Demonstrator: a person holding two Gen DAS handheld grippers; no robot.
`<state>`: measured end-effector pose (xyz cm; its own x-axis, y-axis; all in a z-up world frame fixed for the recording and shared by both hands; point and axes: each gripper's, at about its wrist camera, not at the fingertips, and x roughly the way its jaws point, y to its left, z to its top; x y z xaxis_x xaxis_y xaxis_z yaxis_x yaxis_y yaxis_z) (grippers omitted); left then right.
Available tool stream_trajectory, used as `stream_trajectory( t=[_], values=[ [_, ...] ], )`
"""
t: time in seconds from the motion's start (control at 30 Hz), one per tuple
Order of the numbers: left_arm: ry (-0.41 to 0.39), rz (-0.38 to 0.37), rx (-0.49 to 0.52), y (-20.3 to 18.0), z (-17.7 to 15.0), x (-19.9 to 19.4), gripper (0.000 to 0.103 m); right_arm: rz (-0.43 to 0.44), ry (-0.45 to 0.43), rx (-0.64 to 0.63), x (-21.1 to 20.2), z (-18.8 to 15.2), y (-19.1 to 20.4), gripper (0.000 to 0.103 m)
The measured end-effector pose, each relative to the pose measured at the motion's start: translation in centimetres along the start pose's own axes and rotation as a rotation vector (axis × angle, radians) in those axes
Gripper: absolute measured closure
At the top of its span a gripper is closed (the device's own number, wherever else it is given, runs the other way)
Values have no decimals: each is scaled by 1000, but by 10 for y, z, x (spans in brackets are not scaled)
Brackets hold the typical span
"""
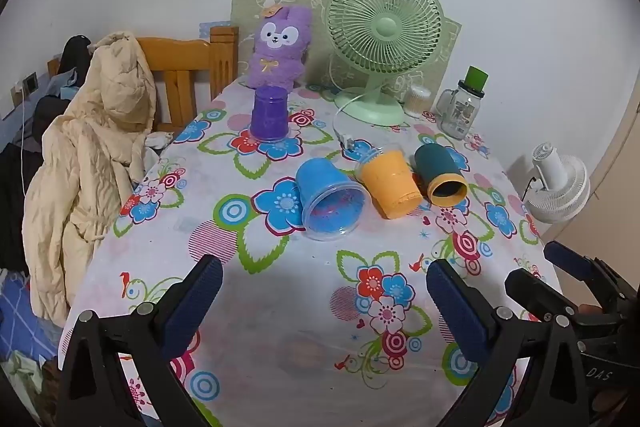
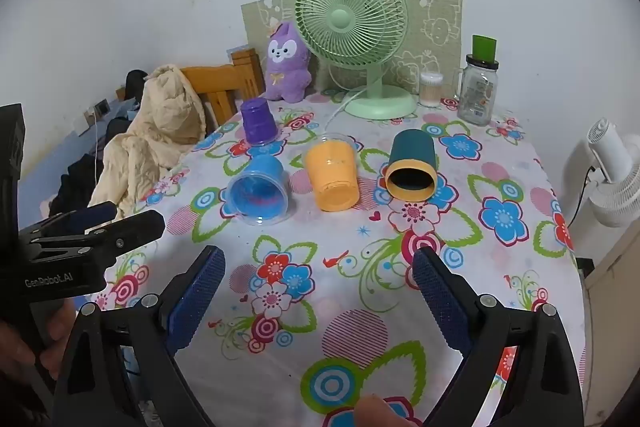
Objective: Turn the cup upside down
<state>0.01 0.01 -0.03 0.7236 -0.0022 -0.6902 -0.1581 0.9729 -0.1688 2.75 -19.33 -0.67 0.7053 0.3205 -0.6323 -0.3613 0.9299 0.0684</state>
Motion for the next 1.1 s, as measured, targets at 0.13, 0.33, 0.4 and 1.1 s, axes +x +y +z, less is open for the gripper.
stream_trajectory(
  t=[0.13,0.33,0.4,1.1],
  values=[
    [1,-2,1,0,1,0,0,-6,0,0,1,0,-1,7],
    [2,-6,-1,0,1,1,0,-10,8,-1,4,1,1,7],
    [2,-9,-2,0,1,3,0,-14,9,0,2,1,1,7],
    [4,-21,14,-6,1,5,0,-39,31,9,2,0,-1,7]
  ],
)
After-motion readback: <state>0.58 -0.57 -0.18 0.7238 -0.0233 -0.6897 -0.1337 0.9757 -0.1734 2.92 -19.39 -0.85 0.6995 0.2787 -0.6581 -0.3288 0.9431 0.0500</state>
